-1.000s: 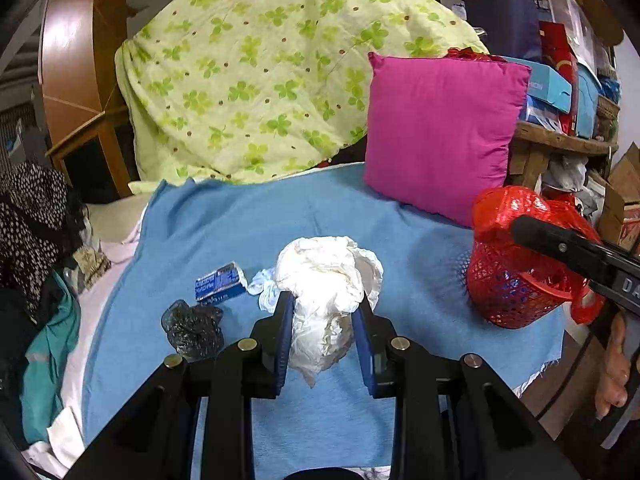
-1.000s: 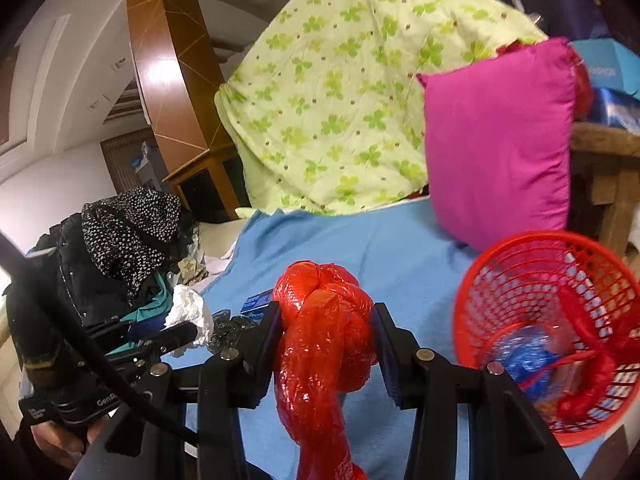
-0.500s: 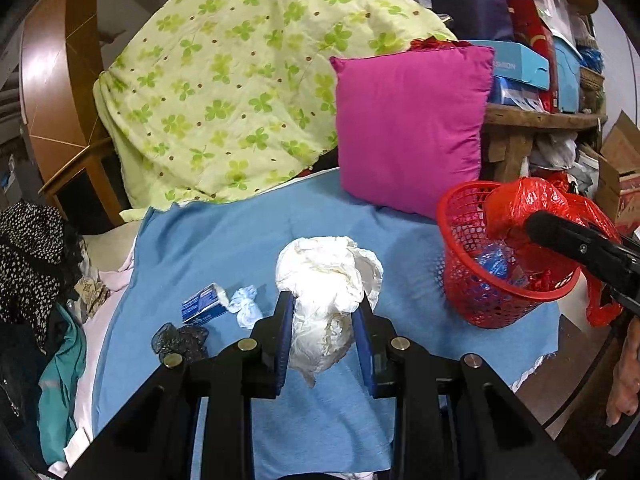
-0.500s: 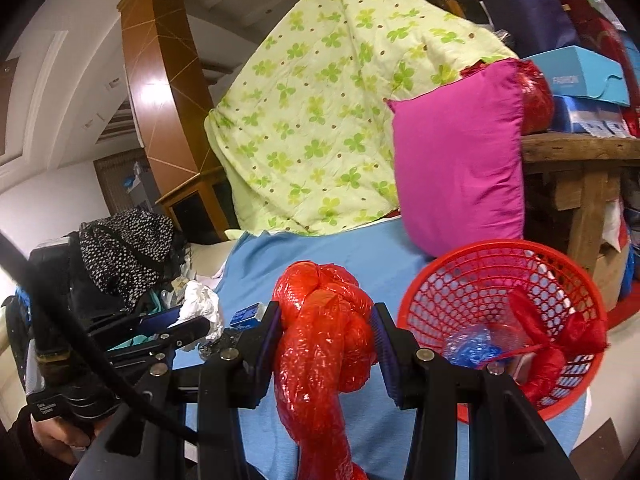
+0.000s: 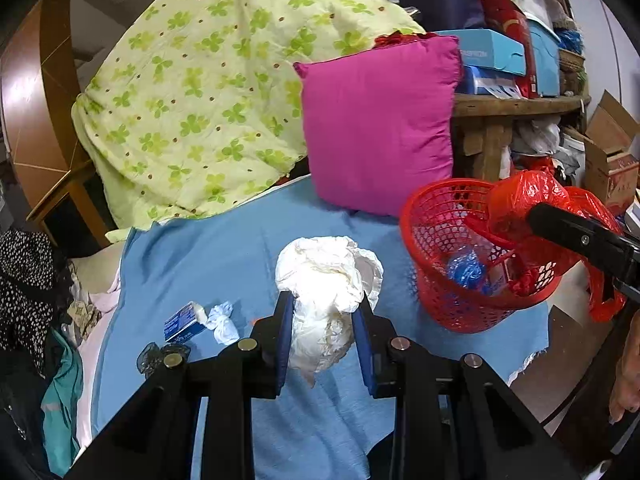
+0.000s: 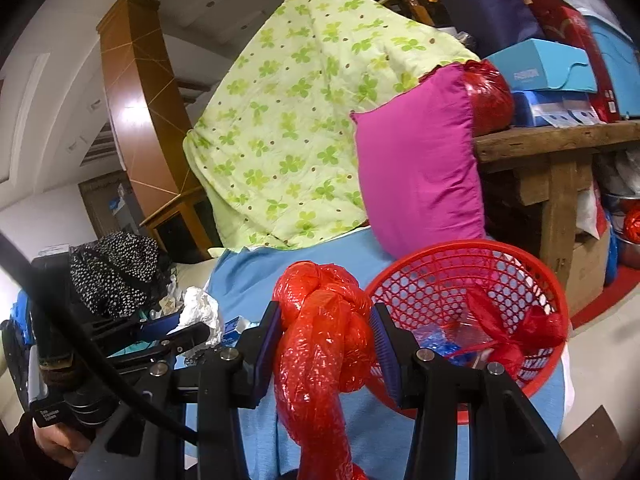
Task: Collect trash
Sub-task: 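Carry the red bag and white tissue toward the red wastebasket, then open the right gripper to drop the red bag while the left drops the tissue into the basket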
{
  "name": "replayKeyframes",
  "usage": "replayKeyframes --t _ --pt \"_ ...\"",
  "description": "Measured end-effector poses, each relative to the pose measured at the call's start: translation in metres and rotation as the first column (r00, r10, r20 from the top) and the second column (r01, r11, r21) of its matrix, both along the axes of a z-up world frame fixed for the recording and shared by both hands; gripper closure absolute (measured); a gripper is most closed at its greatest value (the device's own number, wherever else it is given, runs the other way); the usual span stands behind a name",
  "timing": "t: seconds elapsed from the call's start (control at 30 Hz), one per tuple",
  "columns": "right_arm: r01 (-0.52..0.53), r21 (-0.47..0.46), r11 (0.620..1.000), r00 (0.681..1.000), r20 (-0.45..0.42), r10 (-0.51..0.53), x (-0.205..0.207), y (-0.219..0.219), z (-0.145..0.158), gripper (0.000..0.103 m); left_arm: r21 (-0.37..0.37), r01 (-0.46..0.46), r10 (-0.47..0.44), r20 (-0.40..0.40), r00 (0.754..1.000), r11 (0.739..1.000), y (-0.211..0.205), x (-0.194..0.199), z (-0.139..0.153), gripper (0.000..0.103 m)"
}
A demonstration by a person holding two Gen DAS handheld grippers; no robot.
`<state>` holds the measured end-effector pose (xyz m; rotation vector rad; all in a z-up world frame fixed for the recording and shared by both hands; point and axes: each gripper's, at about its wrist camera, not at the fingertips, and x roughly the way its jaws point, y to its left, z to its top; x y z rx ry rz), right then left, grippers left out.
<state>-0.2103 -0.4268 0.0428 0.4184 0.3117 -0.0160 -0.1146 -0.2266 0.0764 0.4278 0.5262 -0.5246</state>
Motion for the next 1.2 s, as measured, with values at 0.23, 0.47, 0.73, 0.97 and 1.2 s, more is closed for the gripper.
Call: replayKeyframes --t 0.23,0.47,0.73,0.97,1.2 --pt "0.033 0.014 0.999 0.999 0.004 -0.033 -0.011 -0.016 -0.003 0.056 0.016 0.026 -0.026 0.008 1.0 1.0 -0.016 -0.006 0.0 0.072" --pt "0.054 0.024 0.998 0.999 0.003 -0.054 -0.017 -0.025 -0.007 0.056 0.026 0.046 -0.046 0.009 0.999 0.999 -0.029 -0.008 -0.001 0.072" --pt "0.082 0.03 0.996 0.997 -0.003 -0.082 -0.02 -0.037 -0.009 0.056 0.025 0.075 -0.075 -0.005 0.997 0.997 -0.042 -0.007 -0.004 0.072" --pt "0.135 0.048 0.99 0.991 -0.009 -0.135 -0.026 -0.055 -0.014 0.056 -0.026 0.138 -0.139 -0.047 0.989 0.99 -0.056 -0.002 -0.002 0.072" --pt "0.195 0.083 0.977 0.981 -0.024 -0.194 -0.032 -0.078 -0.021 0.055 -0.099 0.224 -0.235 -0.118 0.965 0.97 -0.082 0.005 -0.001 0.072"
